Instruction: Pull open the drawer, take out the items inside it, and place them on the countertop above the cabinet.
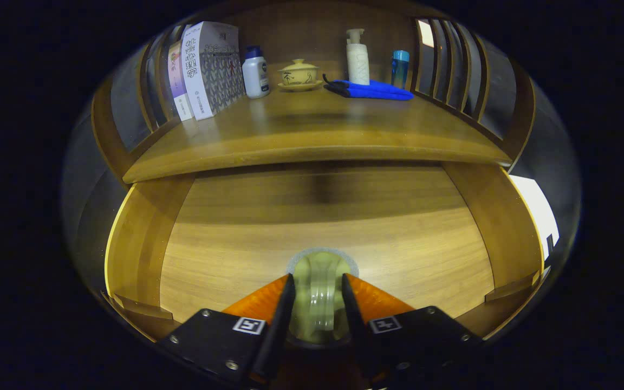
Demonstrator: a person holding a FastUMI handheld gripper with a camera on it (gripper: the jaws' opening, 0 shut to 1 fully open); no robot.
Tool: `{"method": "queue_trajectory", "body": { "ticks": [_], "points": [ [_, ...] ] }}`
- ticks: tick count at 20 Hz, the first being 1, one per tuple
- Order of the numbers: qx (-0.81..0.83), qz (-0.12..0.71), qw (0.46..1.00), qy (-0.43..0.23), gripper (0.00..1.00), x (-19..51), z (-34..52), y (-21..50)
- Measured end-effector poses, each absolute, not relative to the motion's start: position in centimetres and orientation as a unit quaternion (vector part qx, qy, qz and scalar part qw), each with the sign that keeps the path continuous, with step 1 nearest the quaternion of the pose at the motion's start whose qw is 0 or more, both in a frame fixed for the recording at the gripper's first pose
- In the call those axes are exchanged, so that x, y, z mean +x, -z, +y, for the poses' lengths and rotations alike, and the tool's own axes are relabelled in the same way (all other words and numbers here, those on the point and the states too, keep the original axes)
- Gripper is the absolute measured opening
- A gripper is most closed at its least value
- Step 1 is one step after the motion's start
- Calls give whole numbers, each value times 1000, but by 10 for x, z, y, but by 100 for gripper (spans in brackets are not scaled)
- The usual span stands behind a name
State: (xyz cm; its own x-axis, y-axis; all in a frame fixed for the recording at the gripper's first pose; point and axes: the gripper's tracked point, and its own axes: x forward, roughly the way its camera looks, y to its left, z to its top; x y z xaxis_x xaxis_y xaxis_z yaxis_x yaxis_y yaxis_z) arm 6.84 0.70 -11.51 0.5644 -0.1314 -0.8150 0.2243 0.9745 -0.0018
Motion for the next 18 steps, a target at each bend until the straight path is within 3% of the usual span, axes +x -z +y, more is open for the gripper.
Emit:
{"method": "queue_trajectory", "body": {
  "ticks": [3, 18],
  "points": [
    [49, 449, 887, 95, 22, 69, 7, 114],
    [41, 296, 949, 103, 19, 99, 4, -25]
  ]
}}
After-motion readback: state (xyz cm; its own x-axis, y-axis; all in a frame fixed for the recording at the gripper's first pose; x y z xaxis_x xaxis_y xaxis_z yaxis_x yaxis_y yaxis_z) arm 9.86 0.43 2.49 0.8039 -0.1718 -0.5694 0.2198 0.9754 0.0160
